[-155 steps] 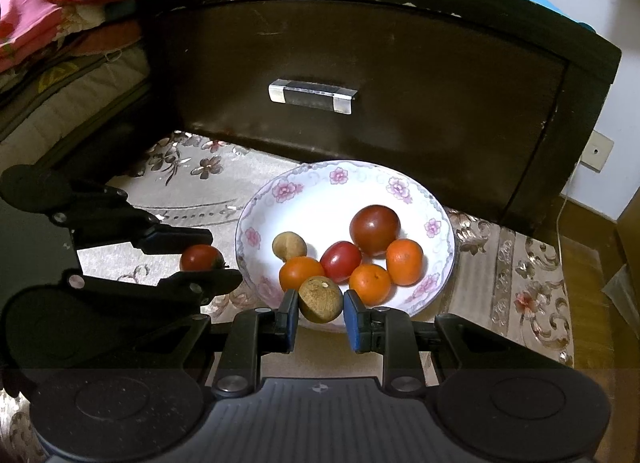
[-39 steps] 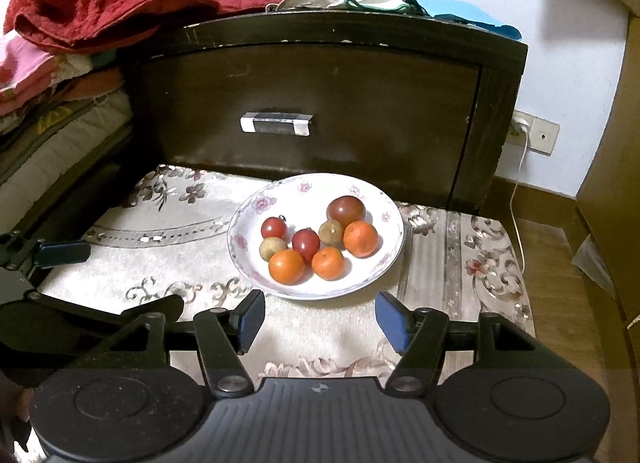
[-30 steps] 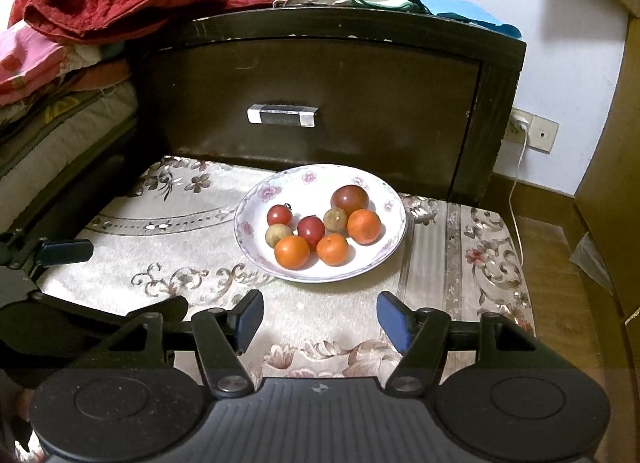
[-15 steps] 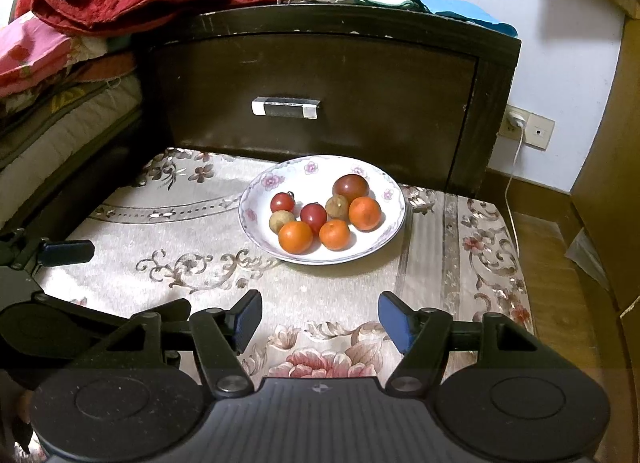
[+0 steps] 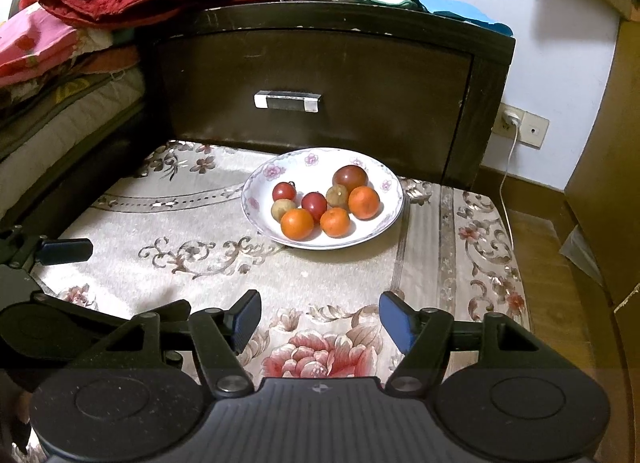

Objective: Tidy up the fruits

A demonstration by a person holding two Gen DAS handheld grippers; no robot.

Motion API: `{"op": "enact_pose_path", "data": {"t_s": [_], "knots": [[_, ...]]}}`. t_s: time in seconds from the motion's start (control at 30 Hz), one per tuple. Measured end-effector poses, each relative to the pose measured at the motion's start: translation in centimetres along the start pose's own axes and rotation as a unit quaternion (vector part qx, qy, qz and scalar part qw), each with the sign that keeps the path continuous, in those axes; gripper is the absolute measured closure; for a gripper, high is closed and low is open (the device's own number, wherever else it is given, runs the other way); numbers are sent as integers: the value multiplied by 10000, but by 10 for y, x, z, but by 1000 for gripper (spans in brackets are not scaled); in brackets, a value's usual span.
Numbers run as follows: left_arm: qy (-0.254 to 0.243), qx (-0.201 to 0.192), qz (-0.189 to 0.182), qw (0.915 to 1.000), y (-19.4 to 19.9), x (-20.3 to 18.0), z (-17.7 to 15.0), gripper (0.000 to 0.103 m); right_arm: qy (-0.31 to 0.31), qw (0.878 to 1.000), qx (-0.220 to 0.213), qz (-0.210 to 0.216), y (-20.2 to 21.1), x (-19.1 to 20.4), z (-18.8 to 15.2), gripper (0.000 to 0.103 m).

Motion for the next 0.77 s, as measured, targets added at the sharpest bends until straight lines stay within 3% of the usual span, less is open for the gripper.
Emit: {"op": "enact_pose_path", "data": {"t_s": [0.77], "knots": [[61, -39, 118, 9999, 10, 6, -1, 0, -5, 10000, -57, -58, 8, -2, -3, 36]]}}
Point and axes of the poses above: each gripper's, at about its wrist camera, not at the fingertips, and y roughly against the way its jaws point, x to its left, z to its top, the point moved 9 cm from there along -y, roughly the way its jaws point, and after that the axes turned 9 degrees about -x, right-handed, at the moved point
